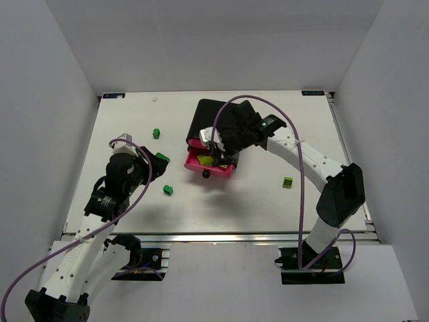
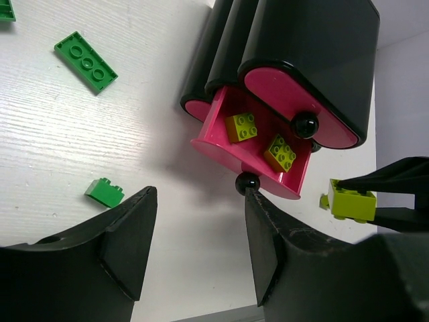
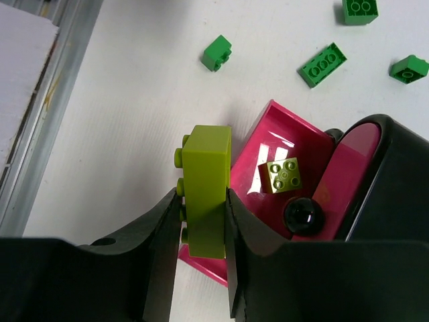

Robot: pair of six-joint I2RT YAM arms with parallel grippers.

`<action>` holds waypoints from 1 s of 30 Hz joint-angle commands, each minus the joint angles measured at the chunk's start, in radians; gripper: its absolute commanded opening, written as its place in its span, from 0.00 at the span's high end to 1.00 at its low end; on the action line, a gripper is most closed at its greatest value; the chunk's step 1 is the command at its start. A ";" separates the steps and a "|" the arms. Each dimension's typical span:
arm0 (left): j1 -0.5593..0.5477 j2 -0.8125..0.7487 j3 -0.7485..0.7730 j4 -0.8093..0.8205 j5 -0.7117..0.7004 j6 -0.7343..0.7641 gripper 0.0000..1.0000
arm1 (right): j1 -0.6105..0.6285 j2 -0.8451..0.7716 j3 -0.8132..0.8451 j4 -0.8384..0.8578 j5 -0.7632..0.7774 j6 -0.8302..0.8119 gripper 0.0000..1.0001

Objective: Sort the legos into containers by color

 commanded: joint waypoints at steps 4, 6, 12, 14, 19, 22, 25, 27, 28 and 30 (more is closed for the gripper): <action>0.003 -0.023 0.014 -0.038 -0.029 0.003 0.35 | 0.036 0.058 0.019 0.133 0.144 0.131 1.00; 0.003 -0.023 0.017 -0.043 -0.030 0.006 0.35 | 0.043 0.071 0.025 0.156 0.182 0.161 1.00; 0.003 -0.024 0.021 -0.051 -0.035 0.006 0.34 | 0.052 0.128 0.051 0.153 0.237 0.194 0.88; 0.003 -0.023 0.019 -0.054 -0.033 0.006 0.34 | 0.052 0.131 0.047 0.150 0.247 0.194 0.78; 0.003 -0.023 0.014 -0.051 -0.033 0.006 0.35 | 0.056 0.132 0.044 0.144 0.260 0.194 0.48; 0.003 -0.019 0.011 -0.045 -0.030 0.006 0.34 | 0.053 0.128 0.055 0.136 0.260 0.206 0.45; 0.003 -0.015 0.010 -0.035 -0.027 0.006 0.34 | 0.053 0.120 0.065 0.127 0.256 0.221 0.44; 0.003 -0.010 0.011 -0.035 -0.026 0.008 0.34 | 0.049 0.111 0.090 0.107 0.244 0.234 0.46; 0.003 -0.009 0.013 -0.035 -0.027 0.006 0.34 | 0.047 0.106 0.096 0.101 0.239 0.249 0.49; 0.003 -0.010 0.017 -0.037 -0.029 0.009 0.34 | 0.041 0.071 0.116 0.087 0.222 0.278 0.66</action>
